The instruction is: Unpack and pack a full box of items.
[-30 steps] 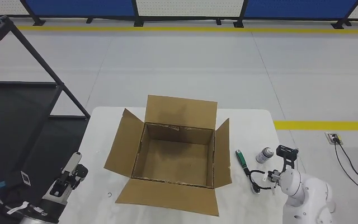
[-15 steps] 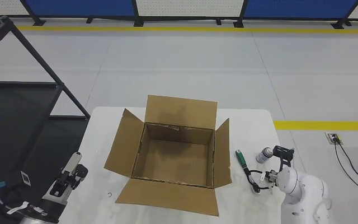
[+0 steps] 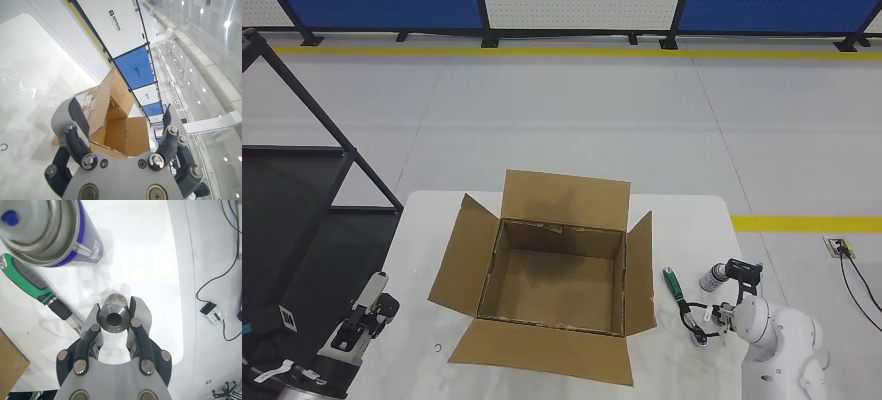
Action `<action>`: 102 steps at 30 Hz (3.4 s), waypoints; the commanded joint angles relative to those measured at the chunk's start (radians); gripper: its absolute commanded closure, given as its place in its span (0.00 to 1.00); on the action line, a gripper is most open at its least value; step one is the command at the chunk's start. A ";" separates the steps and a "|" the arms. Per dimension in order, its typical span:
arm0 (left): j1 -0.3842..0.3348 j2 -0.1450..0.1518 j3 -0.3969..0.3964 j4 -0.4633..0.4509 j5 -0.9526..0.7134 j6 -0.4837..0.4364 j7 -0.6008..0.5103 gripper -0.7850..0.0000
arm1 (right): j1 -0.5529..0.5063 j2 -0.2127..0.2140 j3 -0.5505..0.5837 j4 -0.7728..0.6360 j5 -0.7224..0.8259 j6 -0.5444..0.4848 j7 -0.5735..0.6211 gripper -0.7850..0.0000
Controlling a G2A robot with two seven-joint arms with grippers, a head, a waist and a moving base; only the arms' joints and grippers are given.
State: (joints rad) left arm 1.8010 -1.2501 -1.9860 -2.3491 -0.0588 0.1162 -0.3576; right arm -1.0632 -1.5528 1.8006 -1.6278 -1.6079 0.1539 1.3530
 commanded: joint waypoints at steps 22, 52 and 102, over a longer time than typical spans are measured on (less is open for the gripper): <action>0.000 0.000 0.000 0.000 0.000 0.000 0.000 0.00 | -0.205 0.018 0.087 -0.457 0.318 -0.085 -0.115 0.00; 0.000 0.000 0.000 0.000 0.000 0.000 0.000 0.00 | -0.322 0.038 0.078 -0.687 0.656 -0.249 -0.244 0.00; 0.072 -0.010 -0.001 0.013 -0.025 -0.076 0.067 0.00 | -0.468 0.149 -0.130 -0.722 0.618 -0.436 -0.390 0.00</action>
State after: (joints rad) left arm 1.8716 -1.2598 -1.9872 -2.3350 -0.0831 0.0409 -0.2917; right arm -1.5330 -1.4052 1.6718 -2.3500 -0.9916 -0.2867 0.9645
